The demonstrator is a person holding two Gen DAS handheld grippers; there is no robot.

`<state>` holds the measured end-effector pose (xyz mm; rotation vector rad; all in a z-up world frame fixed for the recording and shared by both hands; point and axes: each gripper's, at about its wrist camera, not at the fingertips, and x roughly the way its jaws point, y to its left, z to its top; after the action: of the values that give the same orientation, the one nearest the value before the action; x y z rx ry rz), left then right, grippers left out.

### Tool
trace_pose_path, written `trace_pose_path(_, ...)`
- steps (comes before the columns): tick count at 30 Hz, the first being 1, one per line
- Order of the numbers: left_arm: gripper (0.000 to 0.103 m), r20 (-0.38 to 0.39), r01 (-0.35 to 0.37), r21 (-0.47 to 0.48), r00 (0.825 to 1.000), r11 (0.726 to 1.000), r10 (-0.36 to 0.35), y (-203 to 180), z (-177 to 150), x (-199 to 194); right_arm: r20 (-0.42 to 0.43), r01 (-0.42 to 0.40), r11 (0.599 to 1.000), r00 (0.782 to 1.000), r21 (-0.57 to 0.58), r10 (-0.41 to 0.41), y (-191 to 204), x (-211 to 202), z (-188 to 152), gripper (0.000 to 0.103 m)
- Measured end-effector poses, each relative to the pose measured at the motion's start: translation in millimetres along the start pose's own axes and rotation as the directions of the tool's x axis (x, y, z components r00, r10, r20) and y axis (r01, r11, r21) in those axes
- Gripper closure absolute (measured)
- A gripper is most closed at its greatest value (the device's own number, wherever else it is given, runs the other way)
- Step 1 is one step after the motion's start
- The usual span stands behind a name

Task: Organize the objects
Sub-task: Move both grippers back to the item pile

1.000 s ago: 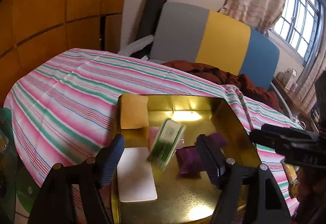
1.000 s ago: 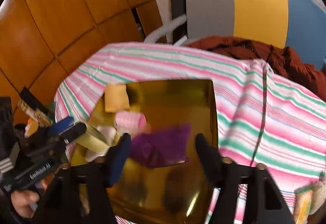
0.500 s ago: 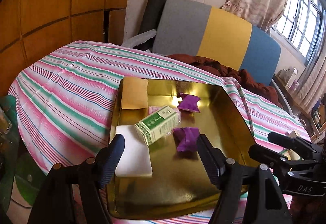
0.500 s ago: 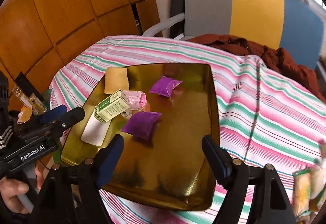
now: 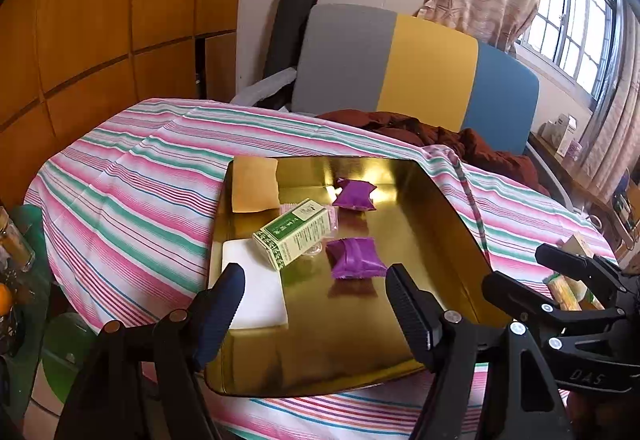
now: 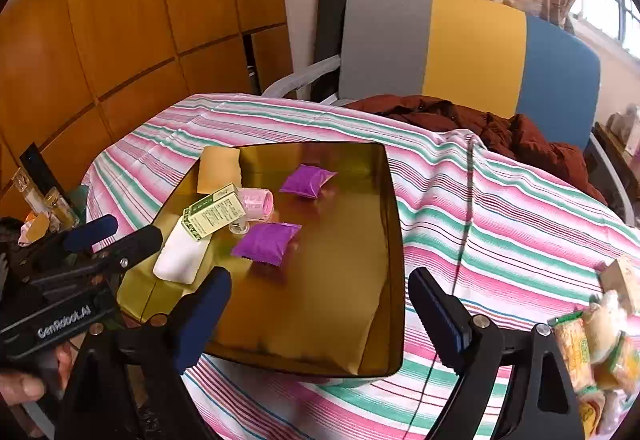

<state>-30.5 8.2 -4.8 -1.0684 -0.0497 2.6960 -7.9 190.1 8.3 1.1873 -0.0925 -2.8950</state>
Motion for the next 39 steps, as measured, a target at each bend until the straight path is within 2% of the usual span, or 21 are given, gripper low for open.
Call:
trace_pose_path(9, 0.029, 0.019, -0.012, 0.020, 1.000, 1.000, 0.012, -6, 0, -6, 0.050, 0.067, 0.998, 0.997, 0.000, -0.067, -4, -12, -8, 0.008)
trace_pose_path(24, 0.029, 0.008, 0.013, 0.055, 1.000, 0.998, -0.014, -18, 1, -2, 0.083, 0.078, 0.997, 0.994, -0.018, -0.076, -8, -21, -15, 0.005)
trace_pose_path(31, 0.029, -0.022, 0.014, 0.081, 1.000, 0.997, -0.012, -26, -3, 7, 0.072, 0.093, 0.996, 0.993, 0.005, -0.093, -23, -20, -18, 0.005)
trace_pose_path(39, 0.029, -0.044, 0.072, 0.084, 0.997, 0.994, -0.069, -33, -5, 12, 0.036, 0.116, 0.992, 0.992, 0.044, -0.118, -46, -17, -25, 0.005)
